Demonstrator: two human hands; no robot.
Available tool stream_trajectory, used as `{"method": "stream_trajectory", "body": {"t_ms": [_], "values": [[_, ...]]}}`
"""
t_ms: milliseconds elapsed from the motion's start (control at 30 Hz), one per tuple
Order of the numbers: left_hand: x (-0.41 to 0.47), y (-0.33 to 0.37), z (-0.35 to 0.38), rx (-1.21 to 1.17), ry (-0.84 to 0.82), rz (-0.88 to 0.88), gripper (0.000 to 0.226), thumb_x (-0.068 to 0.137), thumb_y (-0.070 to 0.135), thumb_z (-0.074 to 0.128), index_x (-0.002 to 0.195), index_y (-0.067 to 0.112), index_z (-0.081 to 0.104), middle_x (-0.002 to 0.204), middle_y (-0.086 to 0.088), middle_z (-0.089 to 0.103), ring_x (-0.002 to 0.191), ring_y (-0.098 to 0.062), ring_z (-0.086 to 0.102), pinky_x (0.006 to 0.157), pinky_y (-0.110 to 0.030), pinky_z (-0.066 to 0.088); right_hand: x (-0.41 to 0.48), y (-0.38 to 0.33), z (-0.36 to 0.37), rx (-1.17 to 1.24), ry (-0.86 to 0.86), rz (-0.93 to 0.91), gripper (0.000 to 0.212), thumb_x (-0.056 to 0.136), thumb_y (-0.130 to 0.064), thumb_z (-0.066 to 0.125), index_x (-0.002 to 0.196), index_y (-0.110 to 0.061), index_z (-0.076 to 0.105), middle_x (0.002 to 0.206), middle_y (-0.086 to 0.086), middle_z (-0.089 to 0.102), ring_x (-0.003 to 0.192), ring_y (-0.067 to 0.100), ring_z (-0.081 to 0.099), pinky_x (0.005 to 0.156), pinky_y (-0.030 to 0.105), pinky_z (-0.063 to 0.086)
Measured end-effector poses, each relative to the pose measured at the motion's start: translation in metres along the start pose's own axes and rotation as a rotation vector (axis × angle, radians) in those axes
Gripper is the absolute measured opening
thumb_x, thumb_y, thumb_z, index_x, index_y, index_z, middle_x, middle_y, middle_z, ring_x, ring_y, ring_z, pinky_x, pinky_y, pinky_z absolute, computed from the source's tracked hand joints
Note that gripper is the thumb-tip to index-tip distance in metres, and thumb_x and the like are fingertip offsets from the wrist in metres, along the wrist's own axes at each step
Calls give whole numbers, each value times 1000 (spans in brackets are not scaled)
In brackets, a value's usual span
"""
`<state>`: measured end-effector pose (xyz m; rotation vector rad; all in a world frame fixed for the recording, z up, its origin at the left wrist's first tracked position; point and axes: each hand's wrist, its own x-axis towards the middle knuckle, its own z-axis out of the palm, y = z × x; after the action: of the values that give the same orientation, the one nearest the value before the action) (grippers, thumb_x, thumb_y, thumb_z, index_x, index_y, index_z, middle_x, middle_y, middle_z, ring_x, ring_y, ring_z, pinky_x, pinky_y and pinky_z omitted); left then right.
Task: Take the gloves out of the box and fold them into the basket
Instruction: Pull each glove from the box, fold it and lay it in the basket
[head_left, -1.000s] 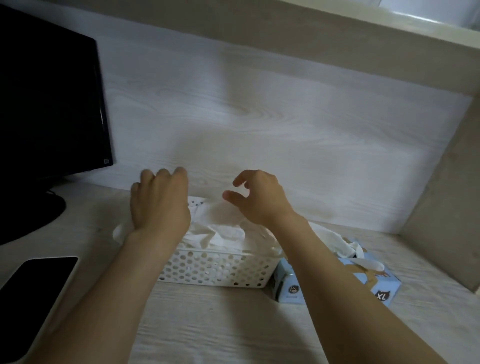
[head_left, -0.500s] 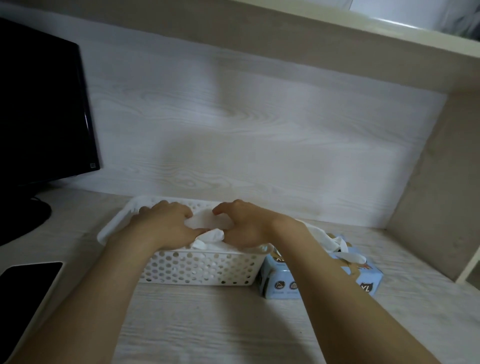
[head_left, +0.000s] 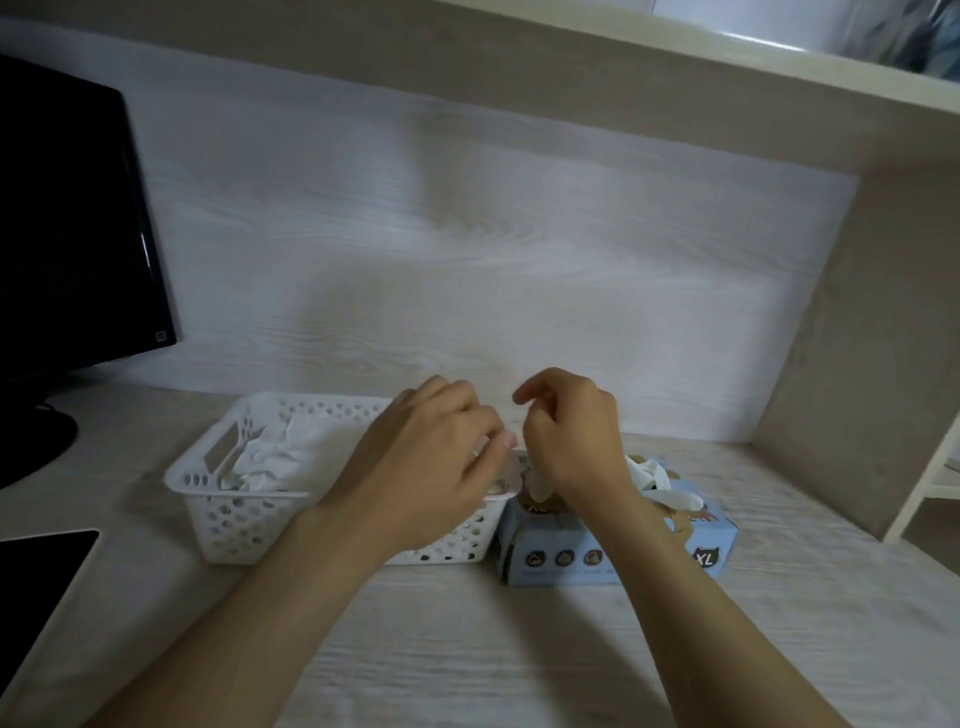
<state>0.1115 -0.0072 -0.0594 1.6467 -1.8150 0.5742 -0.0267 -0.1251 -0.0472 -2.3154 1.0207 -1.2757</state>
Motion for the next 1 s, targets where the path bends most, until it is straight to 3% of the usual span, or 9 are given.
{"method": "stream_trajectory", "body": {"t_ms": [67, 167, 233, 400, 500, 633, 733, 900, 1000], "values": [[0, 7, 6, 18, -9, 29, 41, 105, 50, 39, 101, 28, 74, 98, 13, 59, 97, -9, 49, 88, -35, 46, -3, 9, -9, -33, 24, 30, 31, 85, -9, 46, 97, -16, 73, 63, -7, 60, 63, 15, 57, 65, 32, 46], [-1, 17, 14, 13, -15, 70, 49, 102, 60, 40, 97, 27, 76, 96, 14, 63, 99, -9, 52, 88, -31, 43, -10, 20, -22, -174, 43, 4, 39, 73, -24, 45, 103, -24, 70, 86, -7, 61, 89, 20, 57, 85, 44, 49], [0, 24, 19, 30, -16, 69, 49, 101, 61, 41, 93, 26, 74, 94, 14, 64, 97, -9, 53, 88, -30, 43, -16, 26, -28, -182, 6, 3, 43, 70, -29, 49, 107, -27, 70, 94, -8, 63, 93, 18, 59, 89, 47, 50], [1, 35, 34, 95, -46, 28, 43, 99, 55, 44, 98, 24, 73, 95, 12, 67, 98, -11, 55, 89, -32, 47, -28, 46, -28, -140, 36, -36, 28, 80, -34, 56, 103, -31, 71, 90, -11, 68, 87, 14, 65, 84, 49, 55], [0, 37, 37, 175, -112, 4, 45, 97, 55, 40, 106, 25, 72, 102, 12, 68, 105, -12, 52, 95, -31, 44, -31, 56, -25, -103, 92, -129, 16, 88, -31, 69, 105, -30, 69, 84, -13, 68, 81, 13, 66, 78, 47, 56], [0, 37, 36, 202, -140, -25, 50, 95, 60, 39, 115, 25, 69, 106, 14, 68, 109, -13, 51, 96, -32, 43, -30, 66, -28, -55, 156, -214, 4, 95, -21, 75, 93, -20, 72, 77, -11, 71, 68, 9, 66, 65, 34, 54], [-1, 39, 35, 197, -139, -6, 57, 96, 62, 44, 133, 24, 64, 112, 13, 70, 111, -15, 54, 96, -33, 45, -32, 68, -30, 9, 203, -195, 12, 102, -17, 68, 94, -18, 76, 79, -13, 73, 72, 8, 67, 64, 20, 49], [0, 41, 33, 183, -178, 18, 55, 98, 64, 39, 143, 35, 51, 125, 18, 63, 115, -14, 49, 100, -35, 41, -34, 61, -30, 52, 319, -258, 16, 105, -15, 65, 96, -18, 78, 89, -13, 74, 85, 8, 68, 77, 37, 55], [-1, 41, 33, 228, -199, 41, 51, 100, 64, 31, 136, 37, 55, 131, 14, 54, 116, -16, 46, 99, -37, 41, -35, 56, -29, 145, 375, -210, 15, 108, -18, 59, 102, -20, 74, 95, -12, 72, 91, 11, 68, 80, 38, 54]]}}
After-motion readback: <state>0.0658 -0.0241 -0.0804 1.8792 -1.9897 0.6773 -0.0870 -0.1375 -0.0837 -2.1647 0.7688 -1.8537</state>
